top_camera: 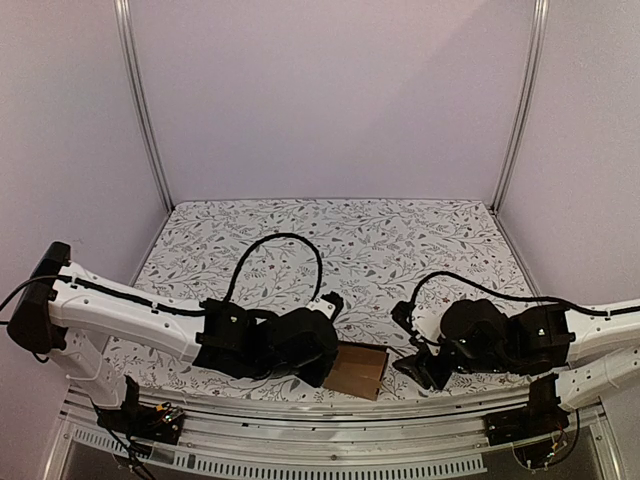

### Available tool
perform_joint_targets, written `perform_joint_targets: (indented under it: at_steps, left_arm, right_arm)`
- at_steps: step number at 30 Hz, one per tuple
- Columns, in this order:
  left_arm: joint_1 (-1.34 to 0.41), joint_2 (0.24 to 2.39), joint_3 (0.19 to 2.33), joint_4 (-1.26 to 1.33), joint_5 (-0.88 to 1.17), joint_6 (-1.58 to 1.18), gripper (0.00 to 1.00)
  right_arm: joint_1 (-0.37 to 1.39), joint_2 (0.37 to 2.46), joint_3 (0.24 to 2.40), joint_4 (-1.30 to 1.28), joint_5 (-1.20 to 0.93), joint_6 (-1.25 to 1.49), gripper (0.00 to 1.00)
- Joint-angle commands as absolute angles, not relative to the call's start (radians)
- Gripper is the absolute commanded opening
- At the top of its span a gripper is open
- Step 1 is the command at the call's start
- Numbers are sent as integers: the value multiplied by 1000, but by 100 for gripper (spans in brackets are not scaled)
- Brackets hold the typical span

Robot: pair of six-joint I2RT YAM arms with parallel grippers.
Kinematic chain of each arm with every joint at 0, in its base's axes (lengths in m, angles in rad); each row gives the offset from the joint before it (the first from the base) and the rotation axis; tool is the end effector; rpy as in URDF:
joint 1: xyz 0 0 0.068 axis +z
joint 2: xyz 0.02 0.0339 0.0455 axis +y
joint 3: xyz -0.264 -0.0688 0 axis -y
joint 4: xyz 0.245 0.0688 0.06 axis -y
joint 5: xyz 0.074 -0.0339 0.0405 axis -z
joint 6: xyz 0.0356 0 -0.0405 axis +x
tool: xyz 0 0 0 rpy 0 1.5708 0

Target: Fold the paper box

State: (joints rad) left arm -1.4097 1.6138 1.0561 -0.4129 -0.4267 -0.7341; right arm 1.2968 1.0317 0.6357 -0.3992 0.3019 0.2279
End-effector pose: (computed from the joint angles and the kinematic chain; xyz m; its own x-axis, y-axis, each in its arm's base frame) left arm 0.0676 -0.3244 0.2107 -0.6751 0.3524 -0.6481 0.5506 0.8254 -0.1248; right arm 0.0668 0.1986 0.2238 -0.3831 -0.5660 -0.7300 -0.7969 0.6022 -0.0486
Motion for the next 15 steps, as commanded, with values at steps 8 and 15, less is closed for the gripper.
perform_joint_targets:
  at_steps: [8,15]
  left_arm:
    - [-1437,1702,1037,-570,-298,-749,0]
    - [-1436,1707,1045,-573,-298,-761,0]
  right_arm:
    - [1293,1047,698,-434,326,245,39]
    - [1292,1084,708,-456,313,255,26]
